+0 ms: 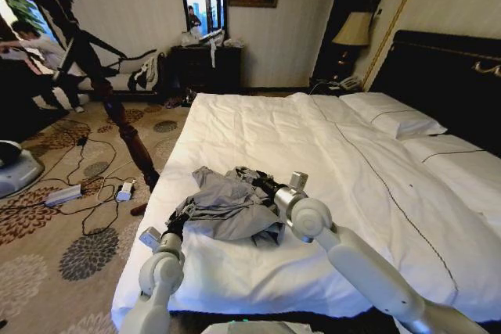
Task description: Pick up the clothes from the bed and hang them on the clothes hanger.
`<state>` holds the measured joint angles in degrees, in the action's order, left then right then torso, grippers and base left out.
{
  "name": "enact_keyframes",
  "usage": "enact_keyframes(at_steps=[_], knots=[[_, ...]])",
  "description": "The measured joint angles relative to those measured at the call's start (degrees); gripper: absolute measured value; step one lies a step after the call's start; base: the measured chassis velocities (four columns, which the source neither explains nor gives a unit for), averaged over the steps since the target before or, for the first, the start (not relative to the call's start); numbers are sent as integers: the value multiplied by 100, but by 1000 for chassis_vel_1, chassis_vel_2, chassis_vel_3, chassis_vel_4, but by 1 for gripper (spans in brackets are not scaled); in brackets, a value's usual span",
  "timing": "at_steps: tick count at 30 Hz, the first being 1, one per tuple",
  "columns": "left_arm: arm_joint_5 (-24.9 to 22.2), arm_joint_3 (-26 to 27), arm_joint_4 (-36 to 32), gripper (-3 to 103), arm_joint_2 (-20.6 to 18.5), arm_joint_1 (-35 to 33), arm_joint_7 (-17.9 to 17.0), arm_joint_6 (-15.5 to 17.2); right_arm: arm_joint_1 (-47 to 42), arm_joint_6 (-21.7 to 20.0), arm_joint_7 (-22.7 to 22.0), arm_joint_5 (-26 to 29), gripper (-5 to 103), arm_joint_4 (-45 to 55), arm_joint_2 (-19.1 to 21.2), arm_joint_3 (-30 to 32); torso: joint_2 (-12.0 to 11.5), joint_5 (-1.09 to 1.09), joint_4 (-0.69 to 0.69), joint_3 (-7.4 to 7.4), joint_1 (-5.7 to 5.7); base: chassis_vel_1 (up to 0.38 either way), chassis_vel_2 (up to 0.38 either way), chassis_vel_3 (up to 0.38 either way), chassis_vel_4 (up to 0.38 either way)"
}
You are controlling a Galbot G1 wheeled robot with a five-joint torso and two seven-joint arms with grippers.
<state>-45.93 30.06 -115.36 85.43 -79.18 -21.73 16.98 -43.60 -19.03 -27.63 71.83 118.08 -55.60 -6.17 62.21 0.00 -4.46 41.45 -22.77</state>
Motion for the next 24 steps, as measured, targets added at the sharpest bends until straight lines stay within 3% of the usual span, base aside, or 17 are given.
enact_keyframes(at_steps=[11, 14, 16, 20, 22, 24], knots=[[218, -59, 476, 96, 102, 173, 52, -67, -146, -14, -4, 5, 100, -13, 40, 39, 0, 0, 0, 0, 0, 0, 0, 0, 0], [239, -9, 559, 88, 33, 140, -36, -19, -216, -12, -5, -5, 100, 7, 64, 76, 0, 0, -1, 0, 0, 0, 0, 0, 0], [243, 7, 578, 88, 10, 131, -63, 9, -228, -11, -5, -13, 100, 7, 68, 82, 0, -1, 0, 0, 0, 0, 0, 0, 0], [248, 81, 668, 67, -83, 118, -146, 111, -286, 0, -9, -48, 100, -2, 70, 96, 0, -1, 0, 0, 0, 0, 0, 0, 0], [248, 88, 678, 67, -92, 118, -152, 121, -296, 2, -11, -54, 100, -5, 69, 96, 0, 0, 0, 0, 0, 0, 0, 0, 0], [247, 106, 681, 56, -99, 108, -167, 137, -317, 3, -19, -67, 100, -7, 68, 95, 0, 0, 0, 0, 0, 0, 0, 0, 0]])
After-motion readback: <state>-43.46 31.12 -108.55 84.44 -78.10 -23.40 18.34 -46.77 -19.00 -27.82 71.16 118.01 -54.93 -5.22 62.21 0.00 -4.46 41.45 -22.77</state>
